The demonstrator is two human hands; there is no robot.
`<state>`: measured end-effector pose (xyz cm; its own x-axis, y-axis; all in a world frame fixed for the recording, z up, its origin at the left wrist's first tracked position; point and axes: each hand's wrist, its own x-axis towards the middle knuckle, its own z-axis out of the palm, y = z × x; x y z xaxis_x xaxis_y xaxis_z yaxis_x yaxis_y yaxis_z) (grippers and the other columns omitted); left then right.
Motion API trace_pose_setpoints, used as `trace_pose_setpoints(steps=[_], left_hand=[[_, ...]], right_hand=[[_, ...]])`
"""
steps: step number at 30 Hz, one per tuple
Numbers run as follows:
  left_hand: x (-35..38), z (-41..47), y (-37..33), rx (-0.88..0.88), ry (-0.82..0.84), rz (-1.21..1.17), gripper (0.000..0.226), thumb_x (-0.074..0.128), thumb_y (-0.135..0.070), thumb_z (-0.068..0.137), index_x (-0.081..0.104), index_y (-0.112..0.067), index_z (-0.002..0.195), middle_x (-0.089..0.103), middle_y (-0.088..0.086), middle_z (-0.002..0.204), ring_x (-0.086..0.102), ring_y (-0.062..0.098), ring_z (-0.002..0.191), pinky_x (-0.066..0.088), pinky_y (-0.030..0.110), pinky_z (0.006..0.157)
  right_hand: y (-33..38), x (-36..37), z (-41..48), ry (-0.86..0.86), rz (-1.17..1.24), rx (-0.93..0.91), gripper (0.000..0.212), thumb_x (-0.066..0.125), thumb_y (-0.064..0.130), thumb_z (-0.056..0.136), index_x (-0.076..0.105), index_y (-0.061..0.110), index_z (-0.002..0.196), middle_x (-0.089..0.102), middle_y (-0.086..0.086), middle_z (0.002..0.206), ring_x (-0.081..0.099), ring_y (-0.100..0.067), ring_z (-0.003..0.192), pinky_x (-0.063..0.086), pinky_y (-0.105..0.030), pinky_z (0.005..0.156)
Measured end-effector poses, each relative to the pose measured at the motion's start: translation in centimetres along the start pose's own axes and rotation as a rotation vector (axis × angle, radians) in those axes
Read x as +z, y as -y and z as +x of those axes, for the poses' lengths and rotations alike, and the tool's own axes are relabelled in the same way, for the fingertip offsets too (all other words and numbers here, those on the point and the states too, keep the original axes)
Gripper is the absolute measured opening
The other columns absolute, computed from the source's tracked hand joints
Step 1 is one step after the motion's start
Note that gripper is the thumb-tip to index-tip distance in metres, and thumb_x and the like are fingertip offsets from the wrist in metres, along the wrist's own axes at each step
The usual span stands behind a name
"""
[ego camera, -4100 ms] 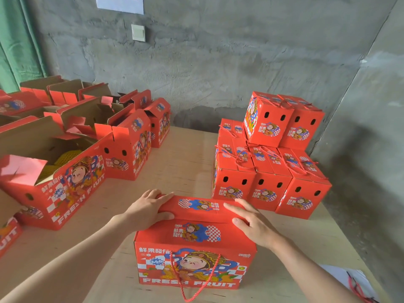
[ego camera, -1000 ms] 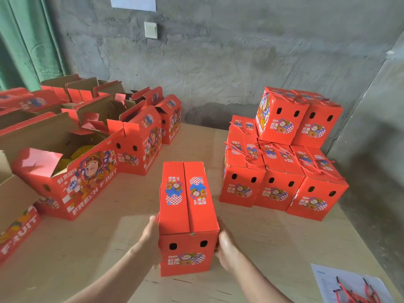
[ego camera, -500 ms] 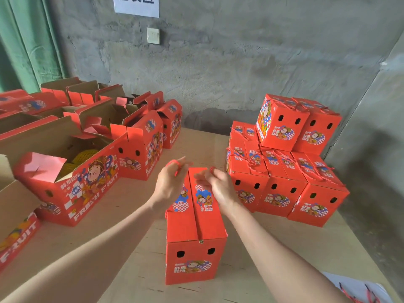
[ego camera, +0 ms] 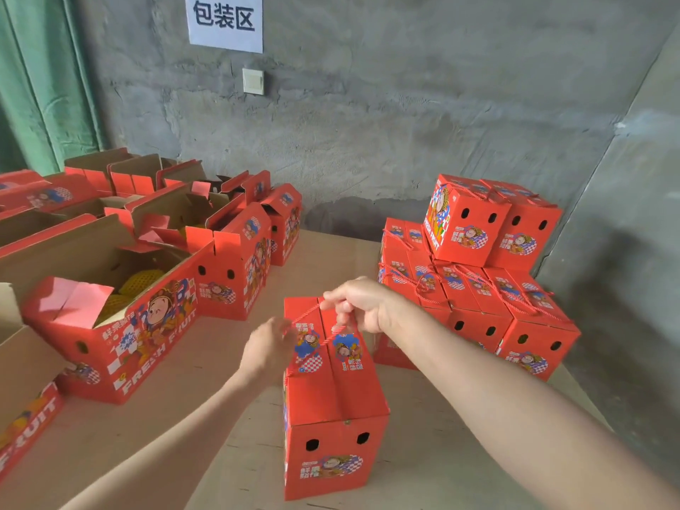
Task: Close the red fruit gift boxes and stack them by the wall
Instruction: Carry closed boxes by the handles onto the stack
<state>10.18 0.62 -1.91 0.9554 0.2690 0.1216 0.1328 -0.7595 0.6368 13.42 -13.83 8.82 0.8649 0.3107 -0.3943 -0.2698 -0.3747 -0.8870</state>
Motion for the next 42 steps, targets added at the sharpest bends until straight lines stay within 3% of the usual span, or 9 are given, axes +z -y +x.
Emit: trace_pose_setpoints(steps=[4,8,15,18,24,29,35,38,42], left_hand=[[2.4,-3.2,2.0,-0.137,0.142,-0.461,0.031,0.04,-0.037,0.099,0.053,-0.017,0.12,0.06,0.001,0.108,0.058,0.019,0.098,0.041,0.026,0.079],[1.5,-3.5,2.2,-0.112,0.204,-0.619,0.072,0.057,-0.051,0.089,0.031,-0.017,0.146,0.052,-0.002,0.135,0.051,0.016,0.123,0.039,0.038,0.107],[-1.9,-3.0,-0.3,-0.054,0.141,-0.781,0.093,0.075,-0.05,0.056,0.037,-0.035,0.14,0.048,0.001,0.129,0.056,0.02,0.113,0.05,0.042,0.096],[-3.4,-2.5,-1.6,-0.055,0.159,-0.924,0.099,0.081,-0.048,0.049,0.041,-0.036,0.138,0.053,0.004,0.125,0.061,0.022,0.109,0.052,0.044,0.092],[-6.3,-1.8,-4.6,0.058,0.124,-0.974,0.073,0.076,-0.022,0.079,0.04,-0.03,0.141,0.047,-0.008,0.121,0.052,0.01,0.115,0.049,0.036,0.097],[-8.5,-1.0,-6.7,0.196,0.185,-1.095,0.041,0.071,-0.013,0.083,0.054,-0.04,0.107,0.068,-0.029,0.087,0.068,-0.003,0.08,0.052,0.014,0.059],[-5.6,-0.9,-3.7,0.014,0.195,-0.719,0.064,0.079,-0.04,0.068,0.049,-0.021,0.121,0.064,-0.011,0.104,0.065,0.011,0.094,0.053,0.033,0.087],[-3.0,-0.4,-0.9,-0.059,0.235,-0.364,0.047,0.067,-0.05,0.08,0.047,-0.019,0.109,0.061,-0.004,0.104,0.056,0.014,0.09,0.044,0.026,0.075],[-0.3,0.5,0.9,-0.072,0.25,-0.28,0.058,0.057,-0.05,0.088,0.041,-0.014,0.131,0.059,0.004,0.125,0.058,0.018,0.102,0.043,0.024,0.079]], right_hand=[[3.3,1.0,0.4,-0.12,-0.013,0.065,0.027,0.047,0.009,0.094,0.047,0.012,0.067,0.048,0.002,0.045,0.052,-0.013,0.047,0.038,-0.028,0.067],[5.3,1.4,0.2,-0.186,-0.094,0.052,0.029,0.049,0.017,0.094,0.046,0.013,0.065,0.05,-0.001,0.061,0.053,-0.016,0.056,0.035,-0.039,0.083],[8.9,0.5,-0.7,-0.433,0.065,-0.262,0.025,0.055,0.014,0.085,0.05,0.009,0.061,0.046,-0.003,0.048,0.045,-0.015,0.038,0.047,-0.028,0.053],[9.7,0.3,-0.8,-0.594,0.085,-0.424,0.015,0.055,0.01,0.077,0.052,0.005,0.063,0.044,-0.005,0.042,0.04,-0.014,0.026,0.055,-0.04,0.061],[13.5,-0.5,-2.2,-0.652,0.149,-0.573,0.015,0.056,0.008,0.075,0.052,0.006,0.06,0.043,-0.004,0.044,0.036,-0.013,0.022,0.05,-0.035,0.054],[16.8,-2.4,-3.1,-0.663,0.28,-0.556,0.015,0.055,0.007,0.078,0.051,0.008,0.063,0.043,-0.003,0.046,0.041,-0.017,0.034,0.042,-0.028,0.051],[12.8,-1.6,0.8,-0.524,0.293,-0.39,0.024,0.053,0.006,0.081,0.05,0.011,0.059,0.046,0.001,0.048,0.047,-0.015,0.046,0.042,-0.02,0.047],[9.6,-0.8,3.3,-0.493,0.235,-0.362,0.024,0.052,0.002,0.081,0.05,0.01,0.058,0.05,-0.002,0.052,0.051,-0.013,0.044,0.044,-0.02,0.049],[7.6,-0.7,5.3,-0.5,0.09,-0.384,0.029,0.053,0.001,0.082,0.055,0.007,0.054,0.055,0.001,0.041,0.055,-0.011,0.046,0.044,-0.022,0.055]])
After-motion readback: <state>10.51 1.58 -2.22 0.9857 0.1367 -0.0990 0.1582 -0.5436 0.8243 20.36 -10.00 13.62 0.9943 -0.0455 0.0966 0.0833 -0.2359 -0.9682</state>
